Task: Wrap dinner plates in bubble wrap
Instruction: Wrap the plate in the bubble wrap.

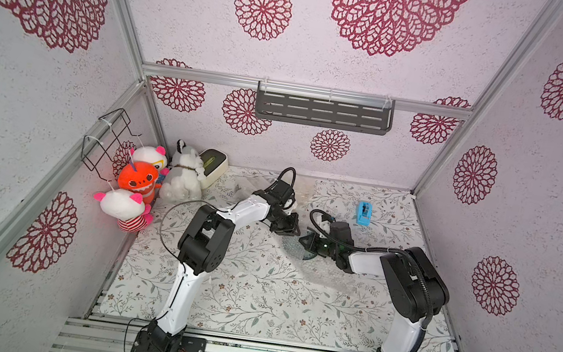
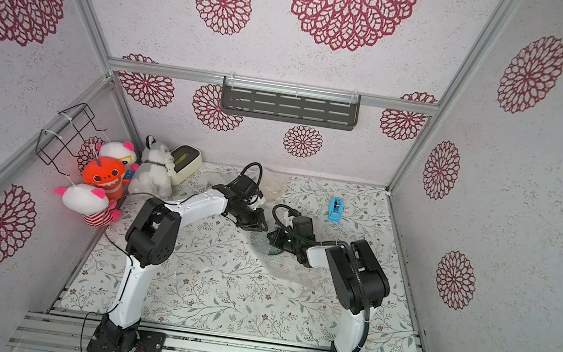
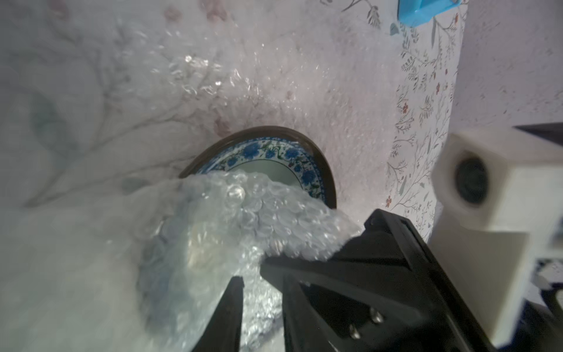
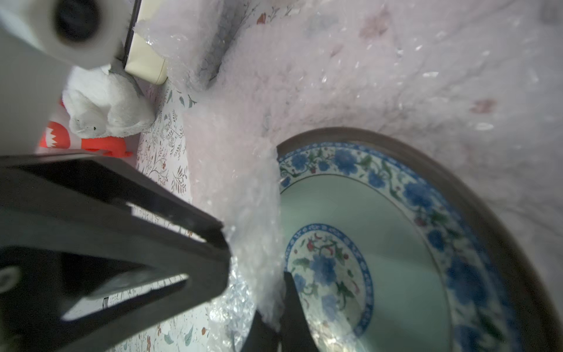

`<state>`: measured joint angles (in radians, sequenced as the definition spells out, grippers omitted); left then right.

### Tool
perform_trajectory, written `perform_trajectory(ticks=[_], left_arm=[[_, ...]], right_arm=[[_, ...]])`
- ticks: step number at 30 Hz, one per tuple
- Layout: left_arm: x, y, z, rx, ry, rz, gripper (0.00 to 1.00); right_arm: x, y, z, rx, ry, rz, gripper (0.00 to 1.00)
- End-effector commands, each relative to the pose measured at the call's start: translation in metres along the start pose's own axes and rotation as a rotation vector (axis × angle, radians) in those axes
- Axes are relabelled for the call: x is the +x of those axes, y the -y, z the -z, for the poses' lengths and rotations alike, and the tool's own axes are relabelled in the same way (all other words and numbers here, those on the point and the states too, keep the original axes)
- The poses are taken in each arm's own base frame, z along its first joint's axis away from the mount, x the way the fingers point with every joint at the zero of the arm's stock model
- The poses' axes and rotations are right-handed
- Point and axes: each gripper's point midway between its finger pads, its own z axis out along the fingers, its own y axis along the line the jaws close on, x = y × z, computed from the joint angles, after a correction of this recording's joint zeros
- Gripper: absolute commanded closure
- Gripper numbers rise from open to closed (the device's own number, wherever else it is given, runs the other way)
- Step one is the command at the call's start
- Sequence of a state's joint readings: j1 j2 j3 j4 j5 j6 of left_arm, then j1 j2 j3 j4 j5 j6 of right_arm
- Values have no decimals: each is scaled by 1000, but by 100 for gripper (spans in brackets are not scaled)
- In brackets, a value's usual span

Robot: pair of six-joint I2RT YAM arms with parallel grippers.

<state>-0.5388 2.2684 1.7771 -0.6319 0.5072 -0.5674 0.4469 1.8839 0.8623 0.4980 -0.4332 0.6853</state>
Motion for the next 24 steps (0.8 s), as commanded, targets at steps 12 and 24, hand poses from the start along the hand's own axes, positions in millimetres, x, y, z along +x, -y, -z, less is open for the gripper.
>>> perform_trajectory(ticks=[12, 24], left_arm=[[7, -31, -36, -93, -39, 33, 78], [10, -43, -35, -122, -32, 57, 79]], right_arm=[[47, 6, 115, 256, -306, 1061, 43], [126, 26, 112, 182, -426, 1487, 42]])
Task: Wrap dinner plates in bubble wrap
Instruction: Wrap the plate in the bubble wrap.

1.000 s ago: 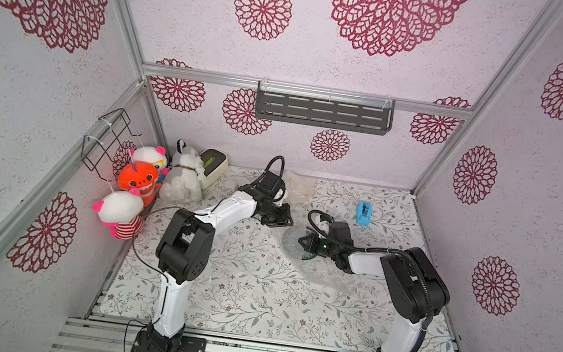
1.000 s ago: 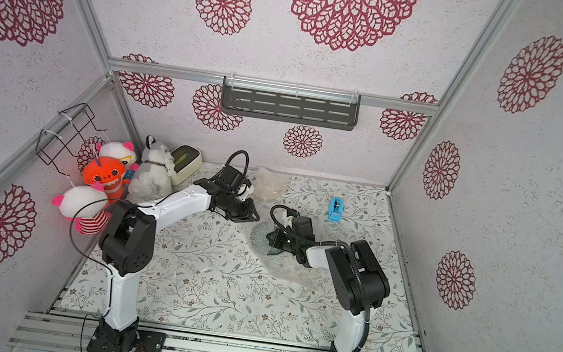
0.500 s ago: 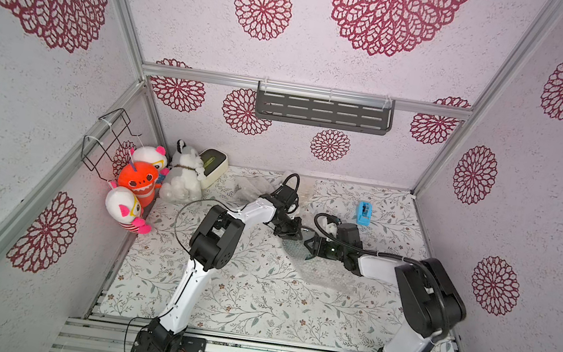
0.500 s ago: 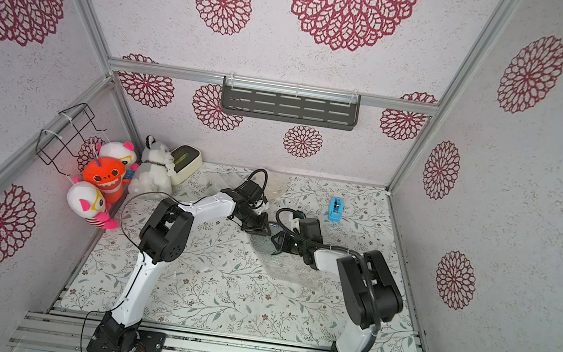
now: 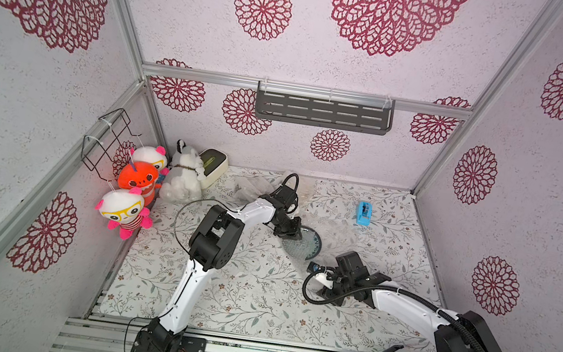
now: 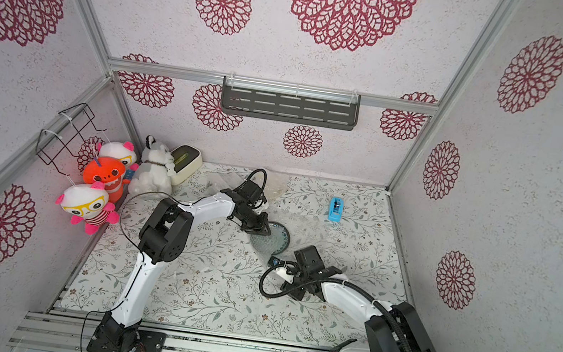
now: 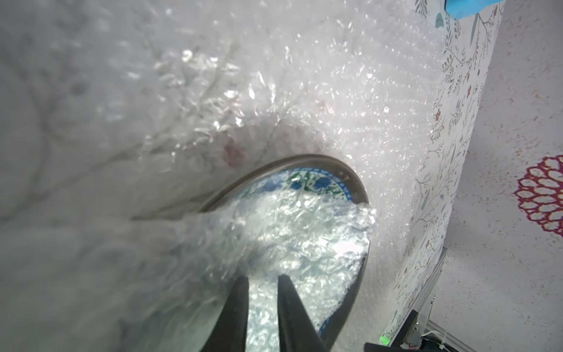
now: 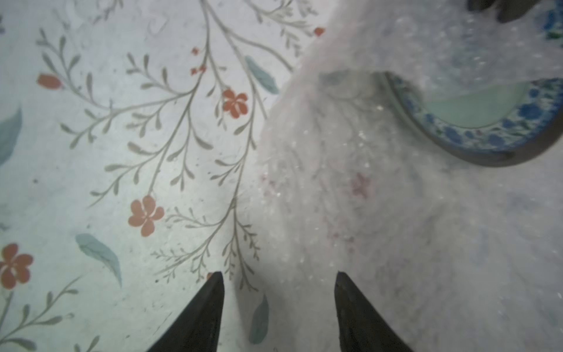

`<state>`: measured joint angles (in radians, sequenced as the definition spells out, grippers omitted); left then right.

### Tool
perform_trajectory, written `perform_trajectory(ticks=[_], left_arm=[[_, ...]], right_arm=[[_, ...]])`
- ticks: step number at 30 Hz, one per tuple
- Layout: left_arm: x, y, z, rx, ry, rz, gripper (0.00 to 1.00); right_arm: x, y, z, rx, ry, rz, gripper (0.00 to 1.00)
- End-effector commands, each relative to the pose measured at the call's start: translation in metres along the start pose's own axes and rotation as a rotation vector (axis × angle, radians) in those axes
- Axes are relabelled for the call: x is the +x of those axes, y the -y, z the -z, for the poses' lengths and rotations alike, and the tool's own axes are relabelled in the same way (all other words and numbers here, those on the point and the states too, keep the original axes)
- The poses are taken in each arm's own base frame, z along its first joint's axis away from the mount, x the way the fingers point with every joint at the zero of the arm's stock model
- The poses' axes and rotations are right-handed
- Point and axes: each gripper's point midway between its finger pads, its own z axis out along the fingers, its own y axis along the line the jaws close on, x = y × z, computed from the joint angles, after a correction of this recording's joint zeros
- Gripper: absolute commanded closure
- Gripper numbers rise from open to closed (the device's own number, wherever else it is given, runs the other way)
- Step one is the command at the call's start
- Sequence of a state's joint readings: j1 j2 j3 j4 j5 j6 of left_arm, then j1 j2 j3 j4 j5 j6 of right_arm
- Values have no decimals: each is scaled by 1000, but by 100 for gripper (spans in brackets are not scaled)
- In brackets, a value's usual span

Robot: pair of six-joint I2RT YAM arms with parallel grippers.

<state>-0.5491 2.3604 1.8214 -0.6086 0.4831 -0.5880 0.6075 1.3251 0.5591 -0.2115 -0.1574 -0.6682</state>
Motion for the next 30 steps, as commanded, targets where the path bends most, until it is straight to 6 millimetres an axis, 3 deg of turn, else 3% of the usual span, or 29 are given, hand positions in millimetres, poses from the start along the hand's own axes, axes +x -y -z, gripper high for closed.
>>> perform_trajectory(ticks=[1, 5, 7, 9, 12, 15, 22, 26, 30], left_arm=[[11, -27, -6, -91, -18, 29, 79], [13, -29, -7, -86, -26, 11, 81], [14, -29, -8, -81, -27, -8, 82], [14, -30, -8, -83, -23, -32, 83], [15, -32, -8, -89, -22, -65, 84], [16, -30, -8, -68, -15, -106, 84], [20, -19, -9, 9, -15, -202, 82], [23, -4, -4, 92, -20, -273, 68], [14, 15, 15, 216, 65, -318, 48]], right_arm=[[-17, 14, -8, 134, 51, 179, 43], [-22, 35, -22, 284, 23, 269, 54], [-30, 43, -21, 322, 43, 286, 64], [-50, 50, -10, 343, 104, 293, 85], [-83, 61, 11, 291, 232, 263, 99], [-92, 78, 10, 245, 246, 268, 100], [-101, 129, -15, 201, 246, 302, 100], [-91, 146, -36, 97, 227, 259, 100], [-84, 143, -44, -33, 214, 187, 100]])
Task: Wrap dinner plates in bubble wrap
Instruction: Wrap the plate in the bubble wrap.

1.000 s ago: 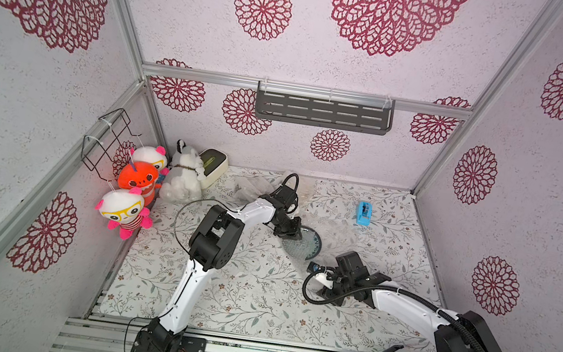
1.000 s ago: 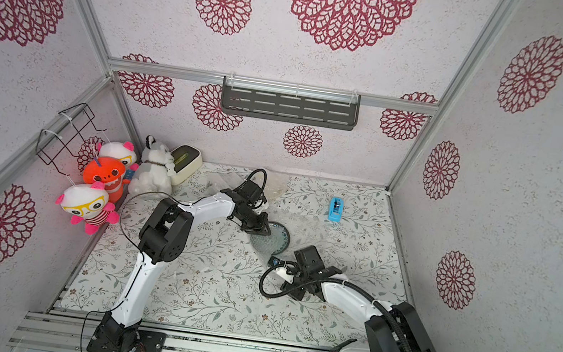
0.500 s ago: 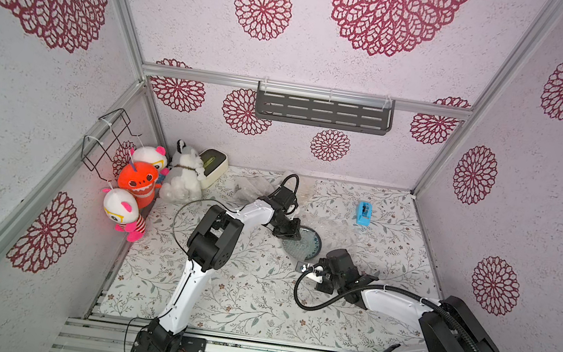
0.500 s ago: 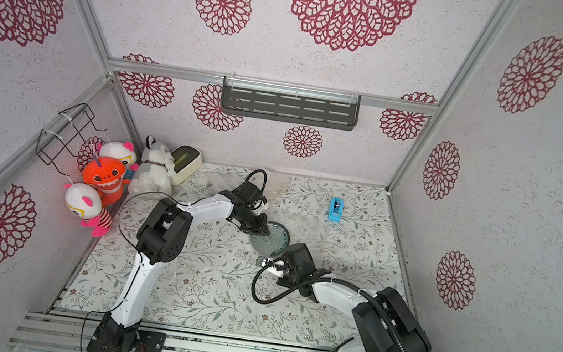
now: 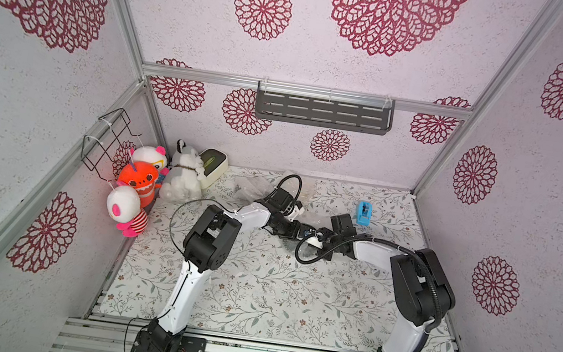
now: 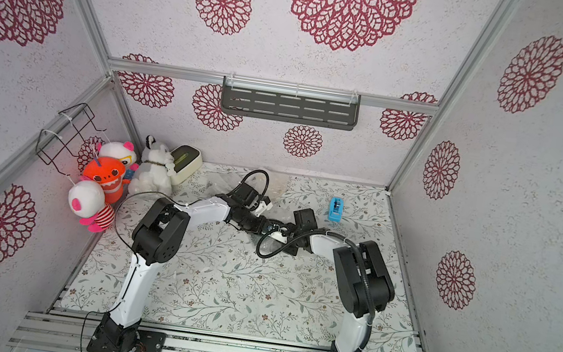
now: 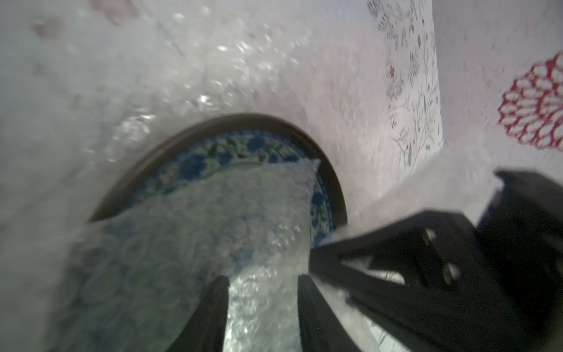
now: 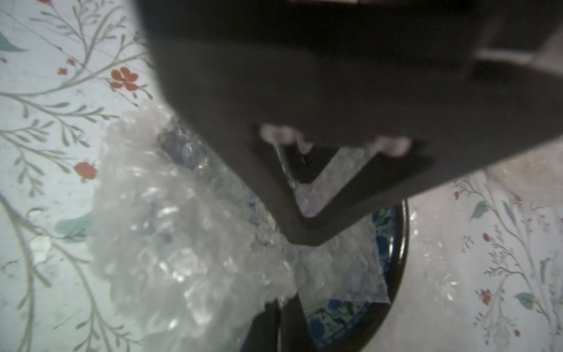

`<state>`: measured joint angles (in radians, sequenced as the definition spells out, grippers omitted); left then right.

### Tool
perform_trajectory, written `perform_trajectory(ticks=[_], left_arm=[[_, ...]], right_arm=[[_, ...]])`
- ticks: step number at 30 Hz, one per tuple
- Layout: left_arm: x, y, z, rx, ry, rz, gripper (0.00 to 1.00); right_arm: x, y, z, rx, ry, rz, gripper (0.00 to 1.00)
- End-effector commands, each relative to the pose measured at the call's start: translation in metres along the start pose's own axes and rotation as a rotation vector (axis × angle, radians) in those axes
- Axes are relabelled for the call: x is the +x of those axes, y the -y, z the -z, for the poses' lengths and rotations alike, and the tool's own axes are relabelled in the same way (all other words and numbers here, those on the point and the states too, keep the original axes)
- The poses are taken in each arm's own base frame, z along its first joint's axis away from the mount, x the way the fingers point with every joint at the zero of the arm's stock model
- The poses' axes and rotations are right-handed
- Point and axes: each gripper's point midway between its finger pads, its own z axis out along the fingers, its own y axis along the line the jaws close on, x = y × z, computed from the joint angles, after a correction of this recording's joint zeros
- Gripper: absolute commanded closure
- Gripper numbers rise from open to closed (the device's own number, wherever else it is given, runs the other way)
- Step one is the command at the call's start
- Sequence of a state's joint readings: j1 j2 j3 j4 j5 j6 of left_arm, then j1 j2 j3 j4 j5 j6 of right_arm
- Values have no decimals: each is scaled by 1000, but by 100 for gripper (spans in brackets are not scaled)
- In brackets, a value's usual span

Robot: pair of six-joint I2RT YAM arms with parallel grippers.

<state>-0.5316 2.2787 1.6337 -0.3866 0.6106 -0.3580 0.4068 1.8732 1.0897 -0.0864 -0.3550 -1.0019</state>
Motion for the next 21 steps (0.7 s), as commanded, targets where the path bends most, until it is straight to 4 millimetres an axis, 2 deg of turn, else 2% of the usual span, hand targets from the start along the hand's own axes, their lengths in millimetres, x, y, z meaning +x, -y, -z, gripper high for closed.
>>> perform_trajectory(ticks=[1, 5, 8, 11, 12, 13, 15, 19, 21], left_arm=[[1, 10, 12, 99, 49, -48, 45], [-9, 28, 28, 200, 150, -120, 36], [-7, 35, 30, 238, 157, -152, 33], [-8, 33, 28, 262, 164, -134, 29], [-10, 33, 30, 272, 176, -131, 25], [-10, 34, 30, 279, 183, -134, 12], [-10, 35, 31, 285, 197, -149, 1], [-6, 44, 35, 339, 226, -197, 2], [-2, 41, 34, 321, 231, -222, 0]], right_arm=[[-10, 1, 9, -94, 58, -35, 100], [-6, -3, 9, -186, 82, -152, 100], [-3, -2, 8, -222, 79, -191, 100], [-3, -1, 9, -248, 78, -213, 100], [-3, 0, 9, -252, 75, -216, 100], [-3, -1, 8, -256, 73, -218, 100], [-3, 0, 8, -258, 70, -223, 100], [-4, 2, 7, -273, 61, -239, 100], [-4, 4, 6, -282, 55, -248, 100]])
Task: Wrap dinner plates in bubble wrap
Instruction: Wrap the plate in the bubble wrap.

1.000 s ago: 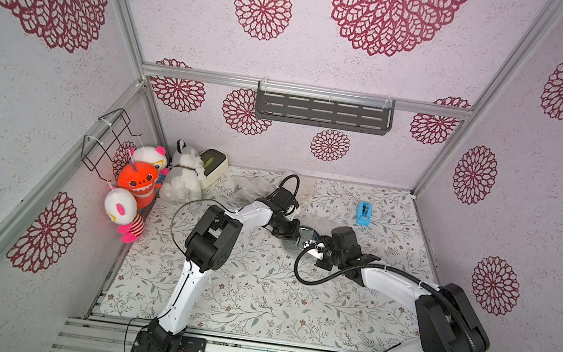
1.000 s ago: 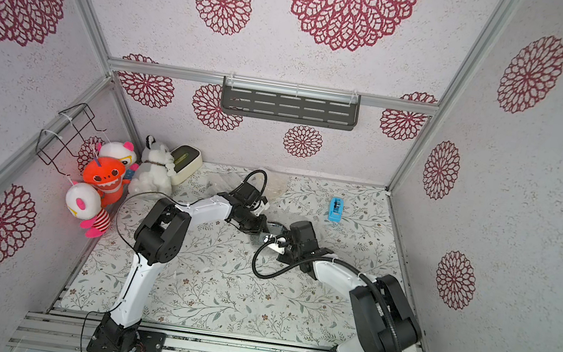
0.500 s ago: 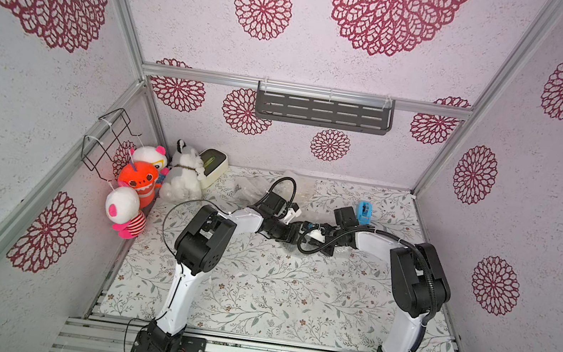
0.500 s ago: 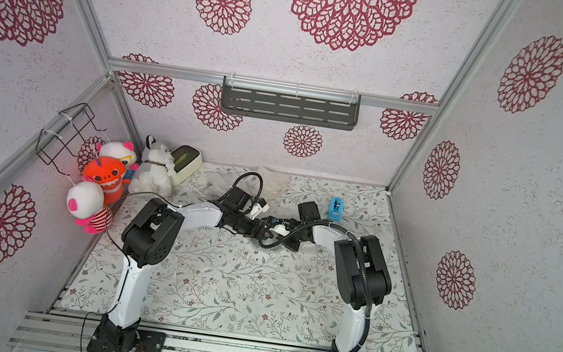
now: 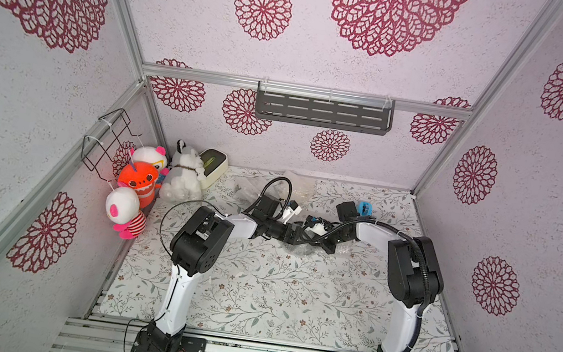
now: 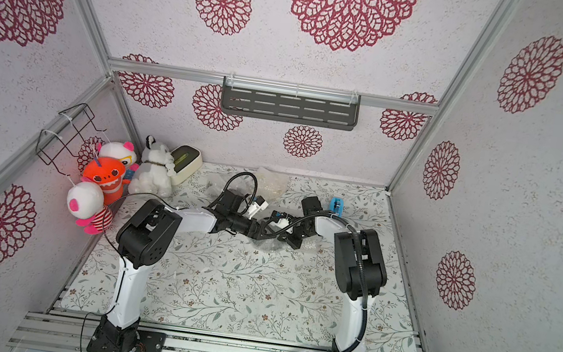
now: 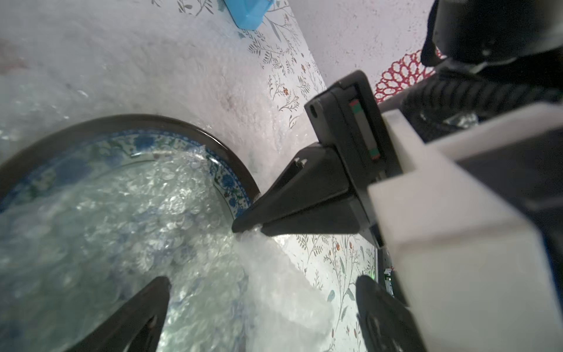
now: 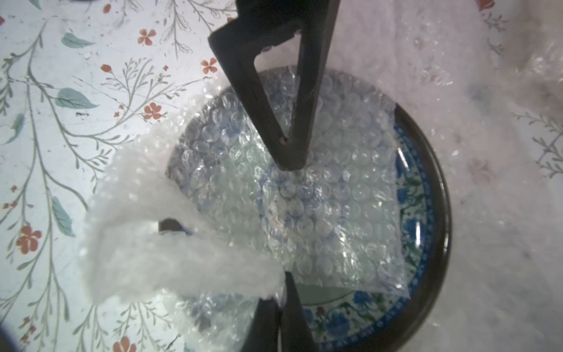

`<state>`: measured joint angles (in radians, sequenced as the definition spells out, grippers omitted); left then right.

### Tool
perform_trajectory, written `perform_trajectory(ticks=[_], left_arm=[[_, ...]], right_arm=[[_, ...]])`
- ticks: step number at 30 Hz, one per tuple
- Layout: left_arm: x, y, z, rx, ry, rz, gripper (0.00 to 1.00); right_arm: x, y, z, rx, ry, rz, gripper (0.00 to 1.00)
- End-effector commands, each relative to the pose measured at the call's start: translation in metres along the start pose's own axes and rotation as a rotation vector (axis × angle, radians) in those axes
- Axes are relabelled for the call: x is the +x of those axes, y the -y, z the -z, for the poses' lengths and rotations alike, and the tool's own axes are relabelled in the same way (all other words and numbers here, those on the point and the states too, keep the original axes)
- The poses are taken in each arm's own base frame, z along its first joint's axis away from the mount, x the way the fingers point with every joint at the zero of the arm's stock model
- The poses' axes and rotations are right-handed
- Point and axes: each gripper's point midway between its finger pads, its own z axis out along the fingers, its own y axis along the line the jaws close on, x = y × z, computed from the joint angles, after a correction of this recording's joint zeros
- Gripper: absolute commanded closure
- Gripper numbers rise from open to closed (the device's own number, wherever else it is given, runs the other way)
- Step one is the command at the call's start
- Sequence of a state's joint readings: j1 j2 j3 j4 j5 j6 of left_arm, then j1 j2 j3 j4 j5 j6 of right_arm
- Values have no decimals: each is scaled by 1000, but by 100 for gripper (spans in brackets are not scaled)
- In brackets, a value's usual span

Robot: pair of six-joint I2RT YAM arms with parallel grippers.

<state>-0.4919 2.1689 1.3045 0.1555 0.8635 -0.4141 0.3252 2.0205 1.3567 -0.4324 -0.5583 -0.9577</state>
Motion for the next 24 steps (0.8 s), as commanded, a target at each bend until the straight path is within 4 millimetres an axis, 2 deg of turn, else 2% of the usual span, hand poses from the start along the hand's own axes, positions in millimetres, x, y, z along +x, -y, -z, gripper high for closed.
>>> perform_trajectory(ticks=[1, 7, 8, 10, 12, 13, 14, 16, 18, 19, 21, 23, 24], left_arm=[[-6, 8, 5, 11, 30, -96, 1], [10, -12, 0, -93, -65, -122, 13], [12, -17, -1, -112, -84, -113, 18], [13, -22, -3, -125, -100, -89, 31], [13, -28, -3, -147, -100, -70, 59], [11, -31, -2, -163, -96, -62, 69], [10, -34, -2, -179, -93, -52, 77], [9, -40, -1, -201, -86, -23, 85], [10, -46, -2, -209, -89, 9, 91], [11, -47, -3, -208, -94, 19, 94], [14, -51, -4, -218, -107, 43, 98], [16, -55, -4, -235, -115, 59, 100], [15, -56, -4, -239, -117, 64, 100]], right_arm=[[-6, -4, 3, -51, 13, -42, 100], [-12, 0, 7, -49, 24, -63, 100], [-14, 1, 9, -46, 30, -64, 100], [-17, 1, 11, -46, 43, -69, 100], [-23, 1, 16, -43, 68, -78, 100], [-26, 1, 19, -41, 83, -92, 100], [-30, 5, 26, -23, 105, -128, 90], [-35, 14, 46, 37, 149, -244, 71], [-35, 25, 75, 146, 200, -407, 58], [-28, 29, 91, 225, 220, -488, 55], [-3, 34, 121, 393, 235, -674, 40], [34, 29, 156, 580, 236, -878, 35], [53, 21, 165, 638, 223, -969, 34]])
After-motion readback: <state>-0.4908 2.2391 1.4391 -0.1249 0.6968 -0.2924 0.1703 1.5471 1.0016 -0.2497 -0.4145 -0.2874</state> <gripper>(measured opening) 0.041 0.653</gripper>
